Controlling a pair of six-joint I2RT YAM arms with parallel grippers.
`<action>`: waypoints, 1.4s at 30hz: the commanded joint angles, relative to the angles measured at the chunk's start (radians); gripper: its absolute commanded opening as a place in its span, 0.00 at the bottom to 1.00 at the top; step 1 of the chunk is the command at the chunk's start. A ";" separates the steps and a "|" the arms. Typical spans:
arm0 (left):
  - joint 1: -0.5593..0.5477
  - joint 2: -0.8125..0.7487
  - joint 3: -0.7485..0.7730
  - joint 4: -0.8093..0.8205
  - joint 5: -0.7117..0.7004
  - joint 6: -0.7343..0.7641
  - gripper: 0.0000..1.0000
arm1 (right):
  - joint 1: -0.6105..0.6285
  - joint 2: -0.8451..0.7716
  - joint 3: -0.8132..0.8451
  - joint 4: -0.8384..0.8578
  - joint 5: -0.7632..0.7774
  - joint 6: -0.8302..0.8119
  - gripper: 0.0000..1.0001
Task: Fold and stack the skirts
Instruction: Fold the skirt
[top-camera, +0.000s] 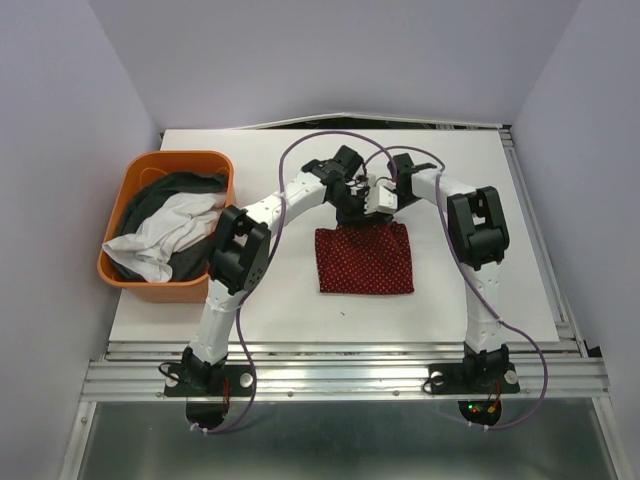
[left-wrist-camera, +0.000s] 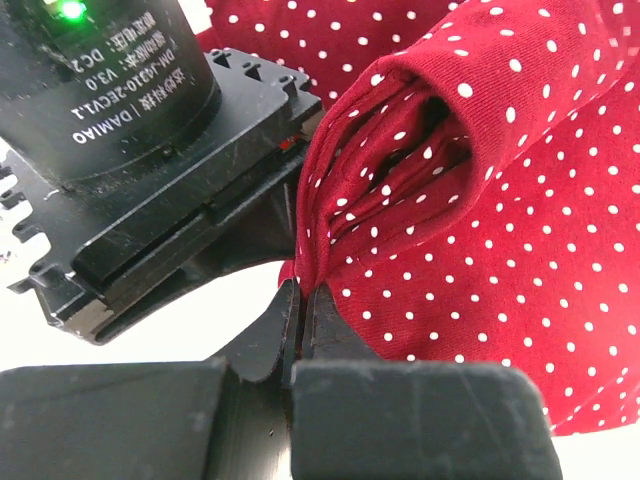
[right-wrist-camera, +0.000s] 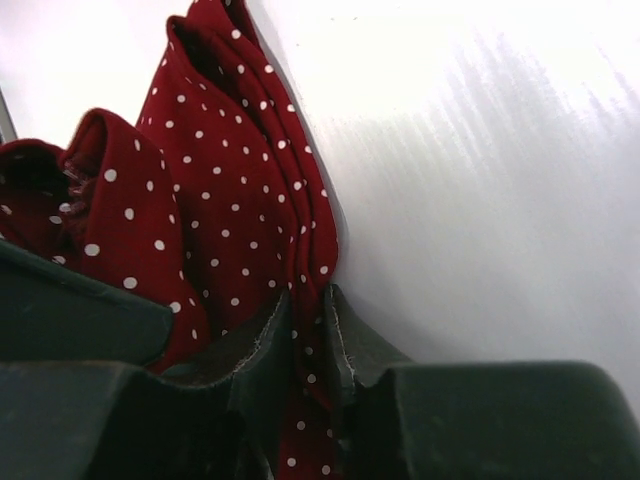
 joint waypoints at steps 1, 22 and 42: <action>0.008 -0.001 -0.031 0.052 -0.015 0.001 0.00 | 0.010 0.010 0.057 0.003 0.039 0.015 0.27; 0.015 -0.050 -0.091 0.155 -0.093 -0.058 0.30 | -0.045 -0.033 0.206 0.141 0.408 0.202 0.65; 0.132 -0.411 -0.251 0.290 0.072 -0.677 0.53 | -0.190 -0.494 -0.059 0.129 0.071 0.310 0.54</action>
